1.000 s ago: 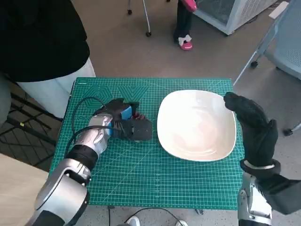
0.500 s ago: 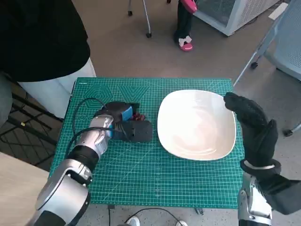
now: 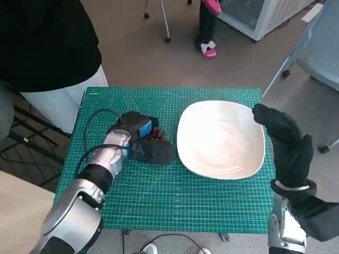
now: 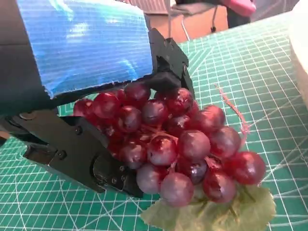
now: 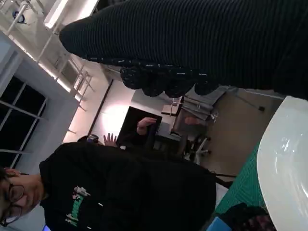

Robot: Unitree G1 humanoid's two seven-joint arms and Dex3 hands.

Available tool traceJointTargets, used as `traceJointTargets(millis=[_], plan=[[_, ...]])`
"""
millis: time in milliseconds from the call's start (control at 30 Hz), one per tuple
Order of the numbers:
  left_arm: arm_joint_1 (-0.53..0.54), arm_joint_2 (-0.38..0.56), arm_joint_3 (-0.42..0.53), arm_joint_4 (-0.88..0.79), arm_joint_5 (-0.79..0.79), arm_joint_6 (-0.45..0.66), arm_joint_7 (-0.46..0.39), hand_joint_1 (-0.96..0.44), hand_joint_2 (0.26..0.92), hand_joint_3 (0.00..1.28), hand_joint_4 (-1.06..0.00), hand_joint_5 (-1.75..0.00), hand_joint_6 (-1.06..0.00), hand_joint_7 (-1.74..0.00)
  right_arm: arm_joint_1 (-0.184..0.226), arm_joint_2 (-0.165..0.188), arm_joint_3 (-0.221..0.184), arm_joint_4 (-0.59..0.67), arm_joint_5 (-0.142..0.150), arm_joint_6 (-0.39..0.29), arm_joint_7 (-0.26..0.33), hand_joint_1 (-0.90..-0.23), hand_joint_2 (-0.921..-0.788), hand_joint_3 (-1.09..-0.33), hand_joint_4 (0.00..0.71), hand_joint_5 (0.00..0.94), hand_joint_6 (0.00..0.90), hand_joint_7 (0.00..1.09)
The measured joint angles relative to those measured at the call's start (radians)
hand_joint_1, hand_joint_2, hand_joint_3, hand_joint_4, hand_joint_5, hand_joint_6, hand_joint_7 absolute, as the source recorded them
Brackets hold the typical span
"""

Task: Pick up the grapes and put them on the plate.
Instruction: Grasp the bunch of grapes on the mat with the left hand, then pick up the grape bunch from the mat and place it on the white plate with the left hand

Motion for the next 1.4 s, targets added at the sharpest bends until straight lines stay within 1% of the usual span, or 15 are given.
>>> traceJointTargets(millis=[333,633,900,1400], plan=[[-0.004,0.000,0.004,0.000,-0.003,0.001,-0.007,0.00,0.921,0.22,-0.50,-1.31,-0.48,-1.37,0.000,0.000,0.000,0.002,0.000,0.000,0.000,-0.612,-0.921,-0.852,0.432,0.000,0.138,0.26],[-0.004,0.000,0.005,0.000,-0.003,0.001,-0.008,0.00,0.921,0.22,-0.49,-1.36,-0.48,-1.34,0.000,0.000,0.000,0.002,0.000,0.000,0.000,-0.612,-0.921,-0.851,0.432,0.001,0.139,0.26],[-0.005,0.000,0.006,0.002,-0.003,0.001,-0.008,0.00,0.921,0.23,-0.49,-1.42,-0.48,-1.28,0.000,0.000,0.000,0.002,0.000,0.000,0.000,-0.616,-0.921,-0.850,0.433,0.001,0.140,0.25],[-0.010,0.000,0.010,0.003,-0.005,0.000,-0.021,0.00,0.921,0.23,-0.48,-1.43,-0.47,-1.28,-0.001,0.000,-0.001,0.004,-0.001,-0.001,0.000,-0.621,-0.921,-0.846,0.435,0.002,0.142,0.25]])
